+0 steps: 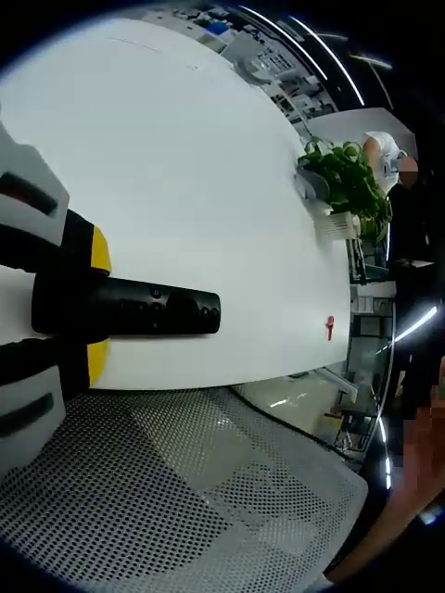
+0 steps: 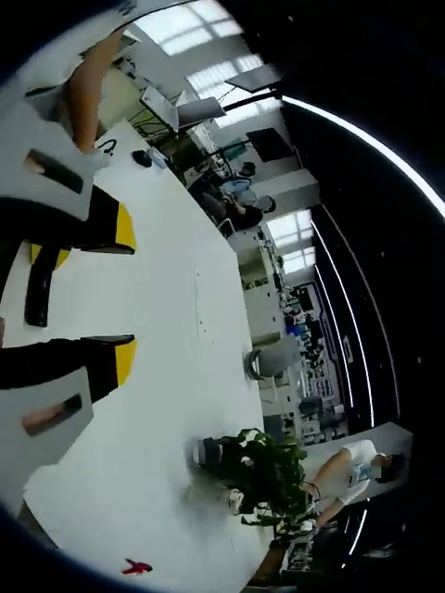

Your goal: Press the specified remote control buttons in sequence, fully releasing each button before pressing the next.

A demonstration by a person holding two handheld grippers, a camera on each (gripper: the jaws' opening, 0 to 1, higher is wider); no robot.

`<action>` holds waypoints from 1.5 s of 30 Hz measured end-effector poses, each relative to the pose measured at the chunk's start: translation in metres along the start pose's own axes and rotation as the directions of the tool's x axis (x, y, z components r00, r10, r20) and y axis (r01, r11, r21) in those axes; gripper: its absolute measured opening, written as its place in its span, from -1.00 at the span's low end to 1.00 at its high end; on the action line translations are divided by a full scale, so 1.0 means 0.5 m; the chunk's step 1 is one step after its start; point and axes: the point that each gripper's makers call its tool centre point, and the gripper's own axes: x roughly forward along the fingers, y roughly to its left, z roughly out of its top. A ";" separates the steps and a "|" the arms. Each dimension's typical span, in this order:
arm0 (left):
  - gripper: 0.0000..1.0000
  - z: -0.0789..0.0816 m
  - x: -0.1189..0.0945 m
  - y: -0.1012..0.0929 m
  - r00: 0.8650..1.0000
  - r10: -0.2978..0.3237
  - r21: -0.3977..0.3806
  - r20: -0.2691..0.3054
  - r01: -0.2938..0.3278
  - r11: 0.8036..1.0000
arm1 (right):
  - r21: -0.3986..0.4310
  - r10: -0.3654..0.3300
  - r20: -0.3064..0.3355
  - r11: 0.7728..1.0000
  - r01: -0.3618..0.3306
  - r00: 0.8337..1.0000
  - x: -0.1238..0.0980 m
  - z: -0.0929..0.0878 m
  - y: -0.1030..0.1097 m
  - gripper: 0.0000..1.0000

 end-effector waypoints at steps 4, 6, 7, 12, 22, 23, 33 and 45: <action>-0.50 0.000 0.000 0.000 1.000 0.000 0.001 -0.004 0.000 1.000 | -0.022 -0.069 0.041 0.997 0.070 0.997 -0.015 -0.015 -0.023 0.19; -0.50 0.000 0.000 0.000 1.000 0.000 0.002 -0.004 0.000 1.000 | -0.059 -0.115 0.055 0.991 0.118 0.992 -0.019 -0.027 -0.039 0.31; -0.50 0.000 0.000 0.000 1.000 0.000 0.001 -0.004 0.000 1.000 | -0.075 -0.136 0.045 0.987 0.139 0.990 -0.020 -0.037 -0.044 0.35; -0.50 0.000 0.000 0.000 1.000 0.000 -0.001 0.003 0.000 1.000 | -0.087 -0.211 0.083 0.972 0.218 0.974 -0.021 -0.049 -0.060 0.59; -0.50 0.001 0.000 0.000 1.000 0.005 -0.007 0.008 -0.005 1.000 | -0.093 -0.334 0.105 0.934 0.344 0.937 -0.035 -0.049 -0.108 0.68; -0.50 0.001 0.000 0.001 1.000 0.007 -0.011 0.009 -0.007 1.000 | -0.060 -0.345 0.099 0.934 0.351 0.933 -0.038 -0.053 -0.114 0.73; -0.50 0.002 0.001 0.001 1.000 0.018 -0.019 0.004 -0.018 1.000 | -0.025 -0.415 0.081 0.908 0.418 0.906 -0.053 -0.063 -0.143 0.91; -0.51 0.003 0.003 0.001 0.998 0.030 -0.031 -0.046 -0.032 0.999 | 0.022 -0.425 0.068 0.905 0.424 0.903 -0.061 -0.071 -0.156 0.79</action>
